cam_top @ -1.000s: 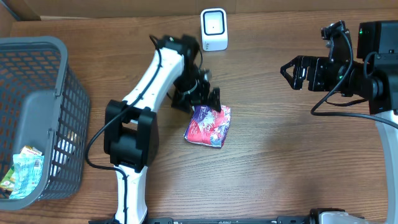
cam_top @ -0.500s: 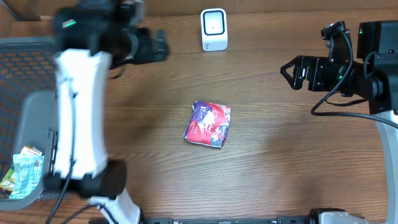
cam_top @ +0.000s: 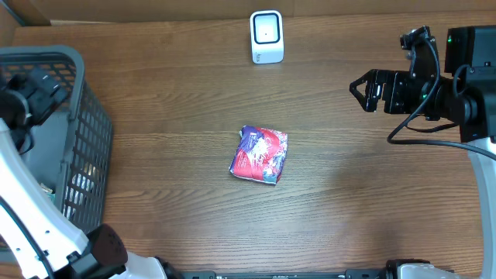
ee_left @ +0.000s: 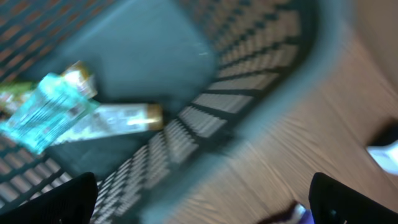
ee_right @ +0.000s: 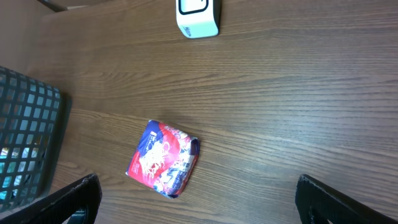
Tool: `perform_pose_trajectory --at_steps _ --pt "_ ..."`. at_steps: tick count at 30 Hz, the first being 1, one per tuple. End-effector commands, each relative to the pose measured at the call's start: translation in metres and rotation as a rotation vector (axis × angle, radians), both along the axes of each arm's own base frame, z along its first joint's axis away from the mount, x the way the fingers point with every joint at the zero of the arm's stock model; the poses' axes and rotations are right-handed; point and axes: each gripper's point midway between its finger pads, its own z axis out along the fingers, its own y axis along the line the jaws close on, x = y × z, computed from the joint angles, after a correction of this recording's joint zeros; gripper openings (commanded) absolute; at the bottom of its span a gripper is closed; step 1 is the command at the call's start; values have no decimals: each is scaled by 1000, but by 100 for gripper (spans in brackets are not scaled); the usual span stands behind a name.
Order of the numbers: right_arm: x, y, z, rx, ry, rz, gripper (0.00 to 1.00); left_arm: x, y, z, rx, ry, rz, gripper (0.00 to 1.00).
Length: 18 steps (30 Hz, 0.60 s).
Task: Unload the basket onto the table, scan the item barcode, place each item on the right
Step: 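Return the left gripper into the basket and grasp the white tube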
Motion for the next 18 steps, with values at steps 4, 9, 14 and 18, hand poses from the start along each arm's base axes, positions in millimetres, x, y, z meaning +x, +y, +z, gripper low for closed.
perform_pose_trajectory --at_steps 4,9,14,18 --pt "1 -4 -2 -8 3 -13 100 -28 47 -55 -93 89 203 100" --pt "1 -4 -2 -8 4 -13 100 -41 60 -110 -198 151 345 100" --pt "-1 -4 -3 -9 13 -13 100 -46 69 -163 -282 151 479 100" --pt "-1 -4 -3 -8 11 -13 100 -45 67 -201 -311 150 531 100"
